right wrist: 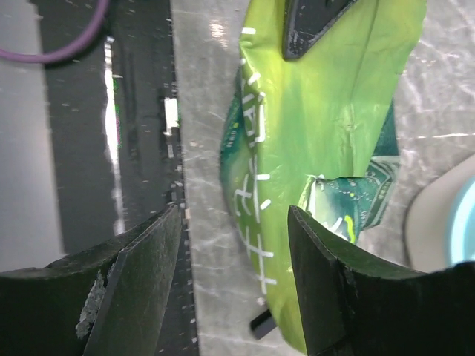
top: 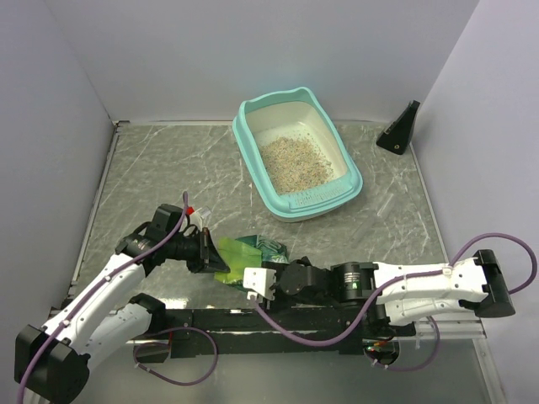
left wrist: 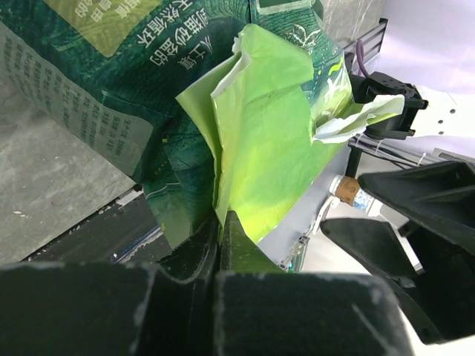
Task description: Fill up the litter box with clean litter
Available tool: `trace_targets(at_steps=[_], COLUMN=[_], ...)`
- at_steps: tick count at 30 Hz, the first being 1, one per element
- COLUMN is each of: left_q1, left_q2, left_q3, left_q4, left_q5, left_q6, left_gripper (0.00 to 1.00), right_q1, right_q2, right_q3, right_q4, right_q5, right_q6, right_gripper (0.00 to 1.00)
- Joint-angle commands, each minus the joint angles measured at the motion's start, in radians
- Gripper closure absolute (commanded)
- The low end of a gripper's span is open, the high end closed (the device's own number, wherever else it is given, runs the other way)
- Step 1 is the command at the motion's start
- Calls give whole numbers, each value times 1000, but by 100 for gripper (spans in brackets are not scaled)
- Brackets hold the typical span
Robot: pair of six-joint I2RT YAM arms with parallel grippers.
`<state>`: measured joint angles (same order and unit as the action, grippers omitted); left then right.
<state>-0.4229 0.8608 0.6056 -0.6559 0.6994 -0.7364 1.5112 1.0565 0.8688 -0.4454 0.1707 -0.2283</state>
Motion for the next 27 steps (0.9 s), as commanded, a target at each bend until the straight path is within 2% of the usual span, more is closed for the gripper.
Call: trace_targets(at_steps=[1, 16, 27], left_q1=[21, 39, 50], left_q2=[7, 20, 12], left_q3=[16, 22, 23], left_q4=[9, 1, -11], left_q5=[-81, -54, -38], left_q6=[49, 74, 84], left_gripper=[99, 99, 99], right_q1=[14, -3, -83], right_q2=[5, 54, 112], right_q3=[-25, -123, -149], right_q4=[114, 231, 235], right_q5=[101, 84, 56], right_q6=[-85, -86, -52], right_gripper=[33, 33, 35])
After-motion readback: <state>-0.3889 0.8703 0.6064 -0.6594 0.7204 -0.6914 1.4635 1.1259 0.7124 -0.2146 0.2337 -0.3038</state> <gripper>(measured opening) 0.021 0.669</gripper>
